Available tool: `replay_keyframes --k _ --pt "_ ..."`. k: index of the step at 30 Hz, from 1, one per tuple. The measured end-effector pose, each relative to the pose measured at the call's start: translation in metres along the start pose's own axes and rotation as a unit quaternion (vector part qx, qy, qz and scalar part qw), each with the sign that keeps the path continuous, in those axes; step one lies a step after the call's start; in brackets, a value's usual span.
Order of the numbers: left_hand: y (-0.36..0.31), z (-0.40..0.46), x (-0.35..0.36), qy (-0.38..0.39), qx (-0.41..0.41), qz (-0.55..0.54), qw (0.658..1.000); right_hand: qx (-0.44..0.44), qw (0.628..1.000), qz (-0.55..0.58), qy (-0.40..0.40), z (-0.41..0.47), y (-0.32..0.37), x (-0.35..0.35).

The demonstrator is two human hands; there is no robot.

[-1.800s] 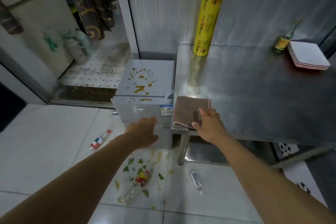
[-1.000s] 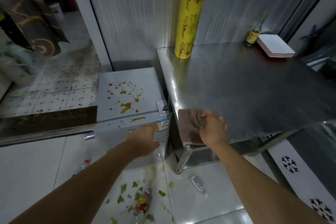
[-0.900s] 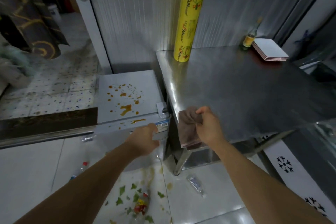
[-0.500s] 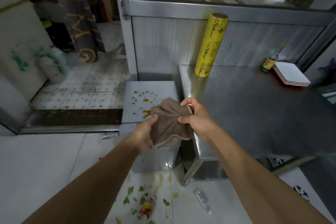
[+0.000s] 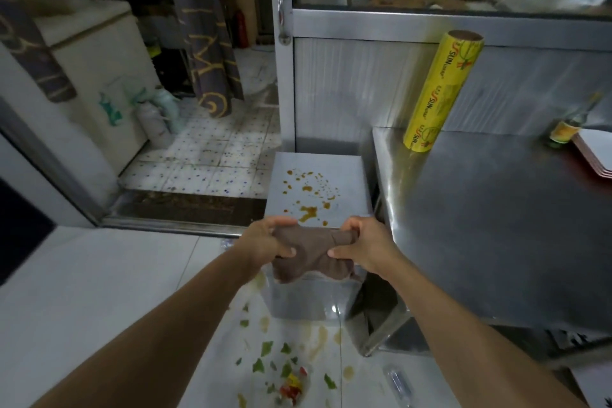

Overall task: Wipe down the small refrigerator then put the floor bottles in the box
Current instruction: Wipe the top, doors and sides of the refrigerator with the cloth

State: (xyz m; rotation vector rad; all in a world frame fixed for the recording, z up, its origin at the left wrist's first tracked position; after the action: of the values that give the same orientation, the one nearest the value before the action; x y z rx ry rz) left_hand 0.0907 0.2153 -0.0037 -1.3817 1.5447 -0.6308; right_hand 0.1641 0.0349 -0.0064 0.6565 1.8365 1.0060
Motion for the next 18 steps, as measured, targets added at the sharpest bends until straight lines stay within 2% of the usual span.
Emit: replay_keyframes --k 3,6,9,12,18 --pt "0.000 0.021 -0.009 -0.023 0.036 0.222 0.974 -0.045 0.999 -0.019 -0.008 0.014 0.002 0.010" --pt "0.004 0.052 -0.026 -0.035 0.044 0.271 0.961 -0.010 0.996 0.078 0.044 0.033 -0.004 0.030" --pt "0.014 0.092 -0.050 -0.004 0.053 0.286 0.957 0.062 0.987 0.125 0.075 0.055 -0.010 0.058" --pt "0.026 0.132 -0.073 0.029 0.066 0.292 0.954 0.091 0.986 0.138 0.025 0.077 -0.013 0.080" --pt "0.056 0.200 -0.087 0.073 0.060 0.338 0.936 0.124 0.974 0.119 -0.148 0.107 -0.028 0.106"
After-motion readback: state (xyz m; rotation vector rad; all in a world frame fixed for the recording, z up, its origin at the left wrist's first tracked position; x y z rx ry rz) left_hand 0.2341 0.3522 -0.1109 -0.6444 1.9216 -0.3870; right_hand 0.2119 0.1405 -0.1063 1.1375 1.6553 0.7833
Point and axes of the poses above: each hand's wrist, its own z-axis towards the middle knuckle, its own x-axis out of the palm, y = z × x, the point moved 5 cm from there along z, towards the middle knuckle, and after that the axes turned 9 degrees about z, right-handed, at the moved point
